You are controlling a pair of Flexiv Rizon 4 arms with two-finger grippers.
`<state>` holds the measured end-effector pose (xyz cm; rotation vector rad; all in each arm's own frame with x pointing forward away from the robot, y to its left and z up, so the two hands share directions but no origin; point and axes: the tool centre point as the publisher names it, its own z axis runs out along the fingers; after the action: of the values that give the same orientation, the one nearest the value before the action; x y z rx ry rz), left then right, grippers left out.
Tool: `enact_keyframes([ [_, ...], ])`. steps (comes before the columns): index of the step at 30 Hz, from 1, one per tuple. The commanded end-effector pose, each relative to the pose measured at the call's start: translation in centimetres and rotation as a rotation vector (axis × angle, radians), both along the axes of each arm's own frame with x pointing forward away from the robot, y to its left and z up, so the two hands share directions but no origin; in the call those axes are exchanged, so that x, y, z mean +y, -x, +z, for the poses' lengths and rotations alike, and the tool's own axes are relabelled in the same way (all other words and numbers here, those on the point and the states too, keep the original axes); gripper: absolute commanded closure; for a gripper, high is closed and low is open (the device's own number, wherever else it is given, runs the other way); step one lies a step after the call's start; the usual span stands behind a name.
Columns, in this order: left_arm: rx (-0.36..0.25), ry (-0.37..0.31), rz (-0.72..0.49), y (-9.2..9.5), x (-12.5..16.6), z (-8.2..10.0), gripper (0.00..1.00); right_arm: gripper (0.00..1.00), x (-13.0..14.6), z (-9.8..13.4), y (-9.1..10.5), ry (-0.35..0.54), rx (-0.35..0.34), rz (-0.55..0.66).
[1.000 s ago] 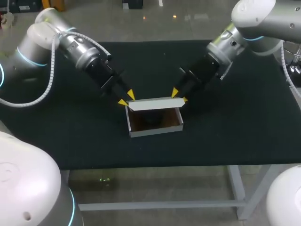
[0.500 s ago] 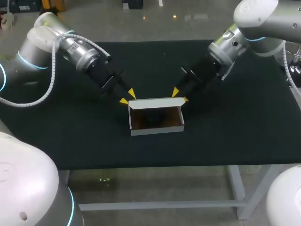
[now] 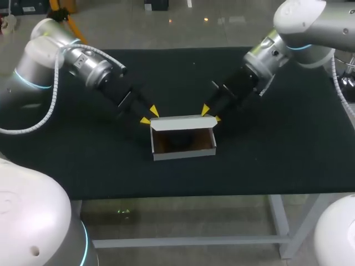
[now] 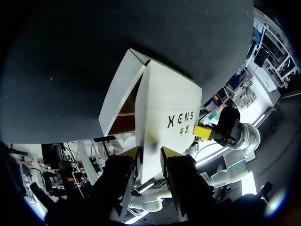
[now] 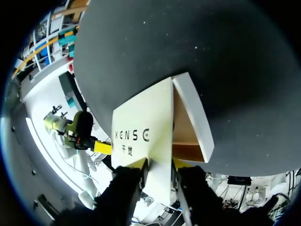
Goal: Assemble the packaging by folding the flat box into shape, placing the metal phone stand inside, and closing the box properly
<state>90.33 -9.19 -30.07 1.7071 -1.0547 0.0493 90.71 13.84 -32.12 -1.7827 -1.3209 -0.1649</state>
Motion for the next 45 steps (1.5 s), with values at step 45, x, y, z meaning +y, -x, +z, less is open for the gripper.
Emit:
enact_keyframes([
  [45, -0.08, -0.044, 0.022, 2.0, -0.5, -2.4, 0.63, 0.63, 0.4, -2.1, 0.8, 0.037, -0.013, 0.076],
])
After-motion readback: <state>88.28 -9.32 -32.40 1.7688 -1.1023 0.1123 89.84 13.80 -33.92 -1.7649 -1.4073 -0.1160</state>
